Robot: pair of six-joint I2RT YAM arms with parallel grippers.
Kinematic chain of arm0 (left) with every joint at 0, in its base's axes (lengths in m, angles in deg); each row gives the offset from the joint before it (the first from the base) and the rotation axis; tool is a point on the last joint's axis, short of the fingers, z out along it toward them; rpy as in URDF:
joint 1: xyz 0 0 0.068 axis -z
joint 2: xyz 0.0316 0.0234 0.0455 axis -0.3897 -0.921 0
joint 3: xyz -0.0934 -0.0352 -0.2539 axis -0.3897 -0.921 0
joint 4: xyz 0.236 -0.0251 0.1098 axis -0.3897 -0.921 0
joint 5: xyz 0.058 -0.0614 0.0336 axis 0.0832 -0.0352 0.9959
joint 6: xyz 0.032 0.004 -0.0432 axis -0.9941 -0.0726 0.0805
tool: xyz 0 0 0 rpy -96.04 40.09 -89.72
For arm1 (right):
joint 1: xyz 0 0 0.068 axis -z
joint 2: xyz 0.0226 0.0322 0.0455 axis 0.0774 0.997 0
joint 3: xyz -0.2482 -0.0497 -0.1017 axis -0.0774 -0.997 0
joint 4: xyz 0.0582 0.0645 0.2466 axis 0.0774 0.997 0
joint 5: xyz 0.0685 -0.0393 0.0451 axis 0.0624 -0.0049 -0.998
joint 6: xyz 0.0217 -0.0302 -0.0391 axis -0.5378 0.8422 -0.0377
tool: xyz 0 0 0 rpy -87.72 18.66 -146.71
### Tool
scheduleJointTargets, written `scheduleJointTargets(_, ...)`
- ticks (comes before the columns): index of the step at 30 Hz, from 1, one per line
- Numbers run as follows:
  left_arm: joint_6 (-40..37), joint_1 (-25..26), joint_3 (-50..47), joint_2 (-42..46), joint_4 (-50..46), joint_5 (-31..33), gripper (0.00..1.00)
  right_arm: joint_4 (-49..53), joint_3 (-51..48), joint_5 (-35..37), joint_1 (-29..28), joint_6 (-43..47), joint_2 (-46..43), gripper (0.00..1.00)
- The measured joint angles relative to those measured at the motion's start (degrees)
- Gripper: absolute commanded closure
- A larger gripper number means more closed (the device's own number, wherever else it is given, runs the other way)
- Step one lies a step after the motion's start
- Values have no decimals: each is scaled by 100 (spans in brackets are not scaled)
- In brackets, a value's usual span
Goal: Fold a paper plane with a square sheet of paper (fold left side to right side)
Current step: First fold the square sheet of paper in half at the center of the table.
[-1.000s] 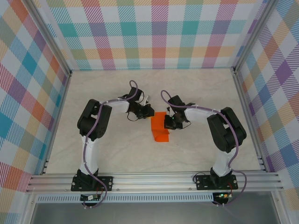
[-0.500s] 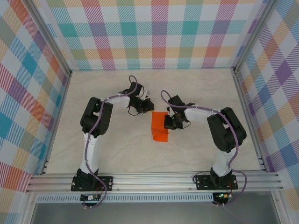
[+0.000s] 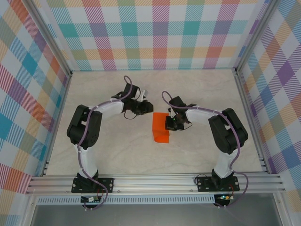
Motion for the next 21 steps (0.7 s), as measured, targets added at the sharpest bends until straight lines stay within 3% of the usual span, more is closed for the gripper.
scheduleJointTargets(7,181,413,-122,-483,214,-140,79,2,4,20,-37,-20,-2,98)
scheduleJointTargets(21,227,457,-205,-680,393,-61,81,87,-122,-125,179,-22,-317,97)
